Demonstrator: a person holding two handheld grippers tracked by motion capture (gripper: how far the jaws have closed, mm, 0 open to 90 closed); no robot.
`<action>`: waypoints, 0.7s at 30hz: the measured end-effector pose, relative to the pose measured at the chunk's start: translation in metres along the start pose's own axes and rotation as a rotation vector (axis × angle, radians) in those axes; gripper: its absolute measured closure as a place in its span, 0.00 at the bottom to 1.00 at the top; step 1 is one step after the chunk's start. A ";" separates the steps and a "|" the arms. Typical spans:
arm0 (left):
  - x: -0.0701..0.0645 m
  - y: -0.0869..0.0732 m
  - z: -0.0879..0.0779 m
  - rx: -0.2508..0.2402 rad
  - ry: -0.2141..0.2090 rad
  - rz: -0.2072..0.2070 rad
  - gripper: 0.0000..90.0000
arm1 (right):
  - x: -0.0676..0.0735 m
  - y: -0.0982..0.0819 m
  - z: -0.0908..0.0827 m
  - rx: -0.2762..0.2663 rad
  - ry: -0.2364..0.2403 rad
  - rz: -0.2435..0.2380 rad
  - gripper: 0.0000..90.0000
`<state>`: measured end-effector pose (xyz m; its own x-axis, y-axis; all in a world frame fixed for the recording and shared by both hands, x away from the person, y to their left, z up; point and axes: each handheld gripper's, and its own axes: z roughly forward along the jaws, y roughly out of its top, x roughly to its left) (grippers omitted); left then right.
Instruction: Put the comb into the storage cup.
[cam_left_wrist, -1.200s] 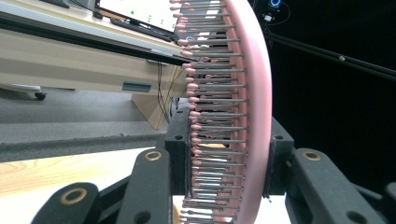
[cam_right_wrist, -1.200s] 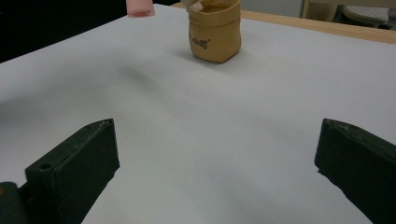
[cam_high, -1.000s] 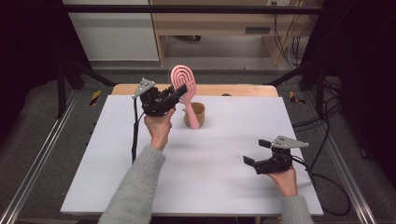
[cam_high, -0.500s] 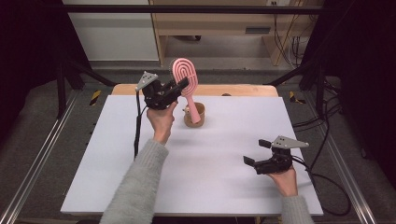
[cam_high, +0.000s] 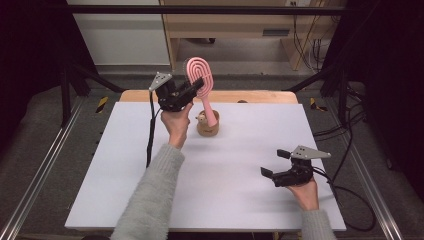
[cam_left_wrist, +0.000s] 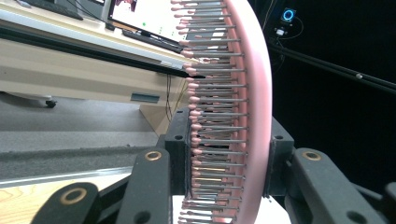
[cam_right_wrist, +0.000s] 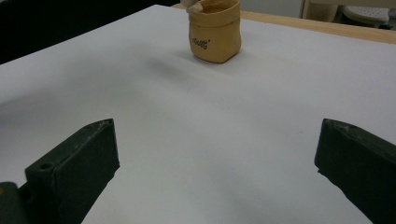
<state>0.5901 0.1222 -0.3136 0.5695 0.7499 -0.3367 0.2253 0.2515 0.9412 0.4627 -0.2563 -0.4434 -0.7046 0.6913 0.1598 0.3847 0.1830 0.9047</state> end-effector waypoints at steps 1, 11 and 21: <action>0.000 0.000 0.002 -0.003 -0.001 -0.004 0.70 | 0.000 0.000 0.000 -0.002 0.000 -0.001 0.00; 0.004 -0.003 0.016 -0.002 0.030 0.005 0.70 | 0.000 0.000 0.000 -0.004 0.002 -0.002 0.00; 0.013 -0.008 0.026 0.010 0.064 0.000 0.70 | 0.000 0.000 0.000 -0.003 0.005 -0.001 0.00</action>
<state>0.6162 0.1138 -0.3262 0.5179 0.7876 -0.3338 0.2331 0.2455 0.9409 0.4627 -0.2564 -0.4438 -0.7079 0.6878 0.1605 0.3818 0.1814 0.9063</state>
